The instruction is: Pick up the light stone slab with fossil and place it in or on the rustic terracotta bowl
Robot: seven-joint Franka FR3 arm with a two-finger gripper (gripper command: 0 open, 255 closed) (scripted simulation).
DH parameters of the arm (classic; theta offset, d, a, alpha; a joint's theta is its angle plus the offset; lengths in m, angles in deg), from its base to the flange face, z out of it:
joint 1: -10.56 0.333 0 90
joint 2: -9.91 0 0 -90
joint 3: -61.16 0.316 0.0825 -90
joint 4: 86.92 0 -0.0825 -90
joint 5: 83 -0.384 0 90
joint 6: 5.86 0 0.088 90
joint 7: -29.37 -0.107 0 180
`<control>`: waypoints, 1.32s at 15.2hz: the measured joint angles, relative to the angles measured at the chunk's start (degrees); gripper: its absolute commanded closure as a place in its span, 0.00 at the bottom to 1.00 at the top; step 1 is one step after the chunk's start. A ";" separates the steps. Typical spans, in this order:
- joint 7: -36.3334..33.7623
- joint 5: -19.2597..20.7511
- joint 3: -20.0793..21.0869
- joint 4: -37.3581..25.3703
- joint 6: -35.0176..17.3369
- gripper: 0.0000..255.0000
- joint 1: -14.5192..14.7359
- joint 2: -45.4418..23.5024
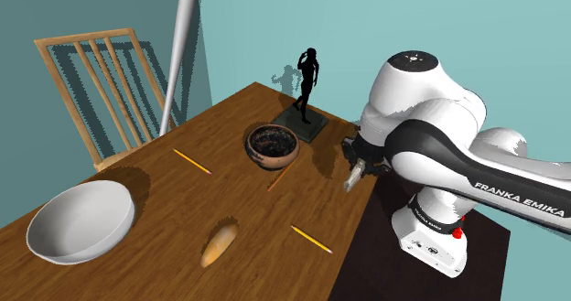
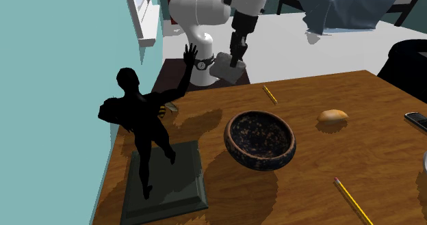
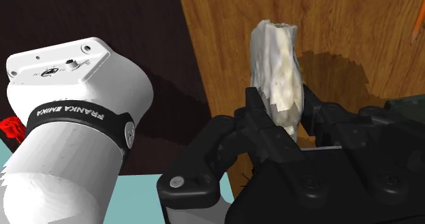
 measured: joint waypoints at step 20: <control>2.54 9.63 -7.87 -14.26 5.57 1.00 -9.88 -6.14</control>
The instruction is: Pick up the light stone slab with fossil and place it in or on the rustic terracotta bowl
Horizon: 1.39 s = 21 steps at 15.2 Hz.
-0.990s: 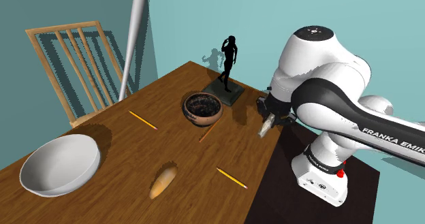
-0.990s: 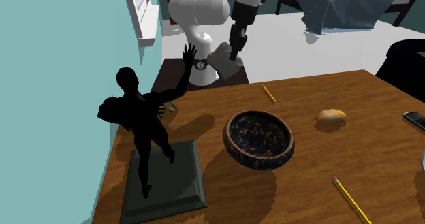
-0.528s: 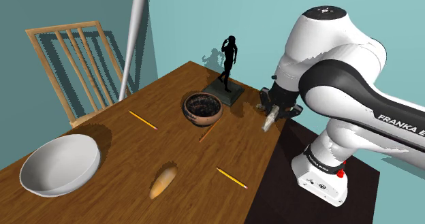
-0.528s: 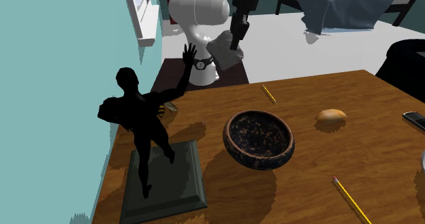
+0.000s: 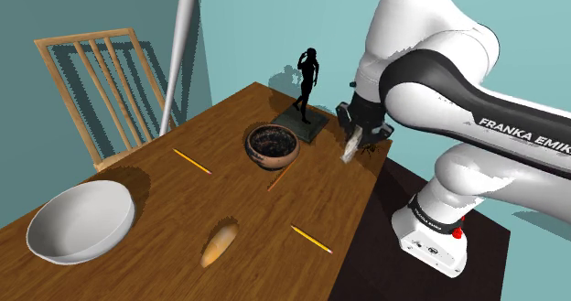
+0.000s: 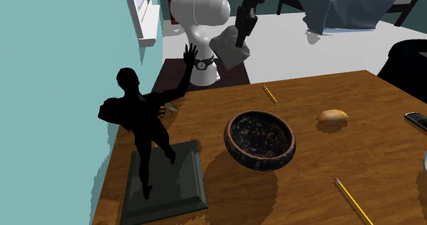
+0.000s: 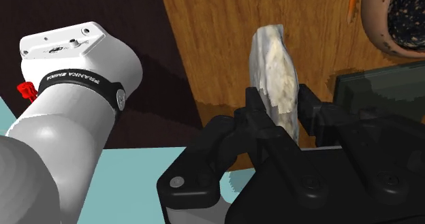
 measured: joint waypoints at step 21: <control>-5.77 7.56 33.75 -36.91 -13.02 1.00 -44.57 -34.91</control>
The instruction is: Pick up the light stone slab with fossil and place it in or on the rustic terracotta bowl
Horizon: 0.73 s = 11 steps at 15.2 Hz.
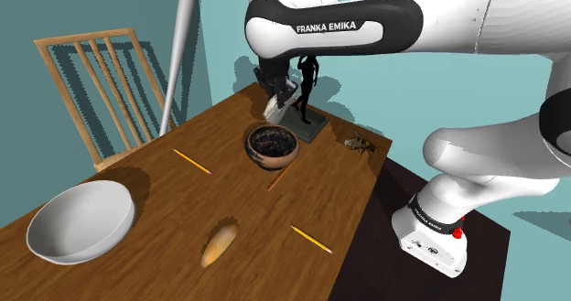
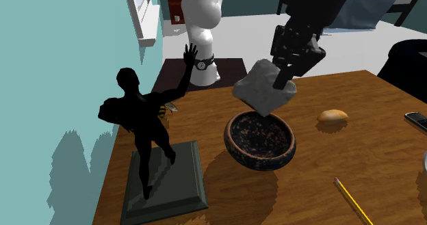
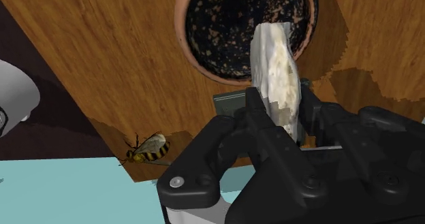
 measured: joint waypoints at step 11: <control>0.03 -2.18 6.69 4.79 -7.42 1.00 -3.79 0.24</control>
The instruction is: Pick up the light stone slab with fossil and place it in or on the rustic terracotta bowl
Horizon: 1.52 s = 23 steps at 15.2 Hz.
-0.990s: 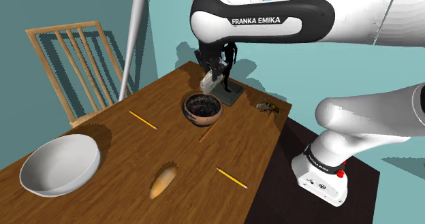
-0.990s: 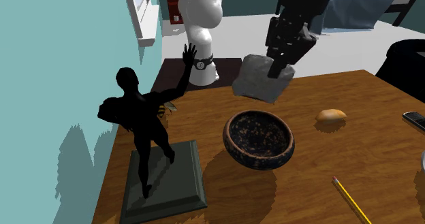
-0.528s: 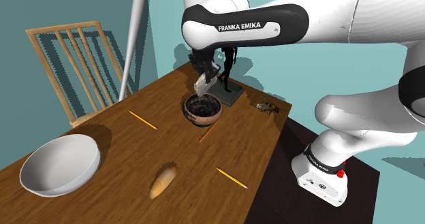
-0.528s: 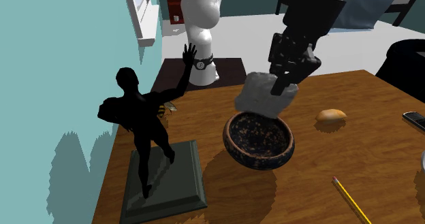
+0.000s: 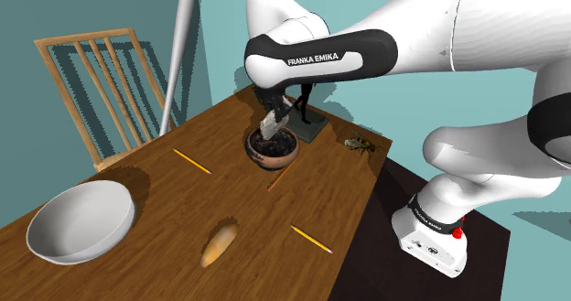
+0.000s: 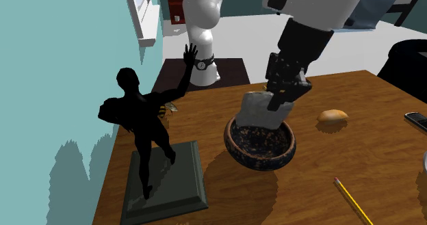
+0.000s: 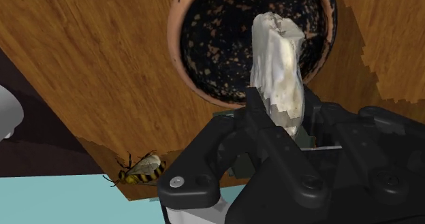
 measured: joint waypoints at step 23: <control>-0.92 0.47 -0.95 -1.82 2.12 0.00 0.96 -0.01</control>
